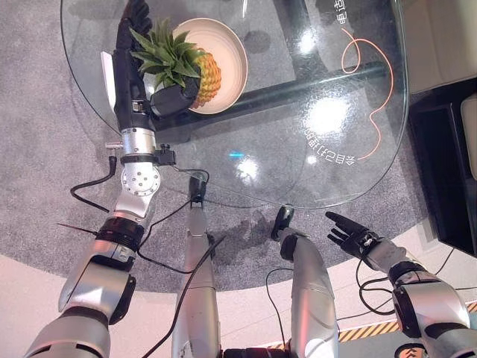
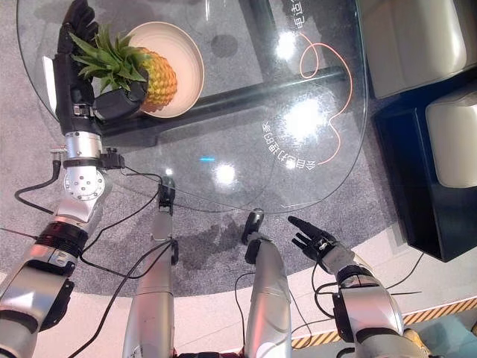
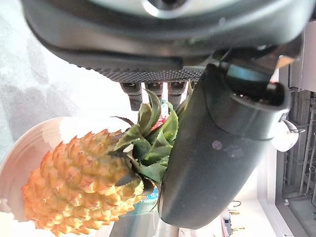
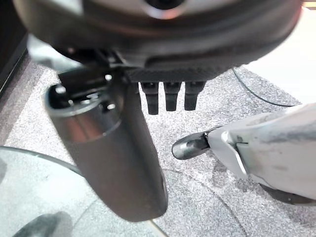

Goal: Pick up the fruit to the plate

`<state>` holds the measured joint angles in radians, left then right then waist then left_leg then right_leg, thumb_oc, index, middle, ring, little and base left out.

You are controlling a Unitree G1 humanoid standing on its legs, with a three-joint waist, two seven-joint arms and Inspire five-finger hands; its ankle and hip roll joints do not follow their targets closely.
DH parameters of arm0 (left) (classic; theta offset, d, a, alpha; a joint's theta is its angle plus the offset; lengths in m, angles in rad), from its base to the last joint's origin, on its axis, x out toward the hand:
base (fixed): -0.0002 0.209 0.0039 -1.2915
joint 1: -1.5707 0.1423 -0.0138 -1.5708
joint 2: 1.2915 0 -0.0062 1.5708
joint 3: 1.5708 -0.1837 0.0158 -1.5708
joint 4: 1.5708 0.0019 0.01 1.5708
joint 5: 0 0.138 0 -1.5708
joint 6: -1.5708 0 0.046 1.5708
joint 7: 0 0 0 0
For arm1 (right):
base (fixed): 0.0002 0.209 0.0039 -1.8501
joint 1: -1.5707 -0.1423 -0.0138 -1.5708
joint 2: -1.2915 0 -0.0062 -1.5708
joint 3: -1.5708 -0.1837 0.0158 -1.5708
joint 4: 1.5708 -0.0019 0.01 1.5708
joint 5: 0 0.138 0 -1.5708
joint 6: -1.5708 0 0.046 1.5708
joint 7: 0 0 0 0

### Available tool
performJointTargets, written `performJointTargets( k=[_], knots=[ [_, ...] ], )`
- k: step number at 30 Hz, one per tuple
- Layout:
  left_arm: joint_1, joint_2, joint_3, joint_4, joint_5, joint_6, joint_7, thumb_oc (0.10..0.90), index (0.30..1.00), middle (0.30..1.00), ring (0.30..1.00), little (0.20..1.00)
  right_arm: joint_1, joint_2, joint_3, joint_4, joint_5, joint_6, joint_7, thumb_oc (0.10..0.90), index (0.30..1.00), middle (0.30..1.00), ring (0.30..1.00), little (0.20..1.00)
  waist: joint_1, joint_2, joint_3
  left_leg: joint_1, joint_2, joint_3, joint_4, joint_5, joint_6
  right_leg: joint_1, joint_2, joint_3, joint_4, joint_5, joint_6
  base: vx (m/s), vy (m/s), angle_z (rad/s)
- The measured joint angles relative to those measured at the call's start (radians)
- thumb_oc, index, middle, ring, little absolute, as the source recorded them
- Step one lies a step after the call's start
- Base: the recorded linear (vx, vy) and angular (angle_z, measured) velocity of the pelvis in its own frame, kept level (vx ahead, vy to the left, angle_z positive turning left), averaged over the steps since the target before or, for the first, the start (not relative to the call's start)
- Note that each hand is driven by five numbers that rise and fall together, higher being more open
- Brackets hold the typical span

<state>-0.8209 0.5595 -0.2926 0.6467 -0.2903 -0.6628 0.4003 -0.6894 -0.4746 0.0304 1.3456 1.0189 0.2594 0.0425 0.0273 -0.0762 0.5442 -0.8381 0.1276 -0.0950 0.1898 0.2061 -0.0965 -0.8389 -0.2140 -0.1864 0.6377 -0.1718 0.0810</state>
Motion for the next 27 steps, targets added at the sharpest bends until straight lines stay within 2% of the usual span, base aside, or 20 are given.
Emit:
performJointTargets(
  k=[22, 27],
  knots=[
    [0.003, 0.007, 0.001, -0.047, 0.0, 0.0, -0.023, 0.8, 0.9, 0.9, 0.9, 0.9, 0.013, 0.0, -0.022, 0.0, 0.0, 0.002, 0.0, 0.8, 0.9, 0.9, 0.9, 0.9, 0.006, 0.002, 0.0, 0.049, -0.012, 0.005, -0.029, 0.007, 0.0, 0.039, -0.016, 0.001, -0.008, -0.005, 0.003, 0.0, 0.001, 0.0],
    [0.006, 0.007, 0.001, -0.119, 0.0, 0.0, -0.023, 0.8, 0.9, 0.9, 0.9, 0.9, 0.017, 0.0, -0.027, 0.001, 0.0, 0.002, 0.0, 0.8, 0.9, 0.9, 0.9, 0.9, 0.019, 0.003, 0.0, 0.052, -0.012, 0.004, -0.032, 0.006, 0.0, 0.038, -0.016, 0.0, 0.001, -0.009, 0.002, 0.0, 0.0, 0.0]
  ],
)
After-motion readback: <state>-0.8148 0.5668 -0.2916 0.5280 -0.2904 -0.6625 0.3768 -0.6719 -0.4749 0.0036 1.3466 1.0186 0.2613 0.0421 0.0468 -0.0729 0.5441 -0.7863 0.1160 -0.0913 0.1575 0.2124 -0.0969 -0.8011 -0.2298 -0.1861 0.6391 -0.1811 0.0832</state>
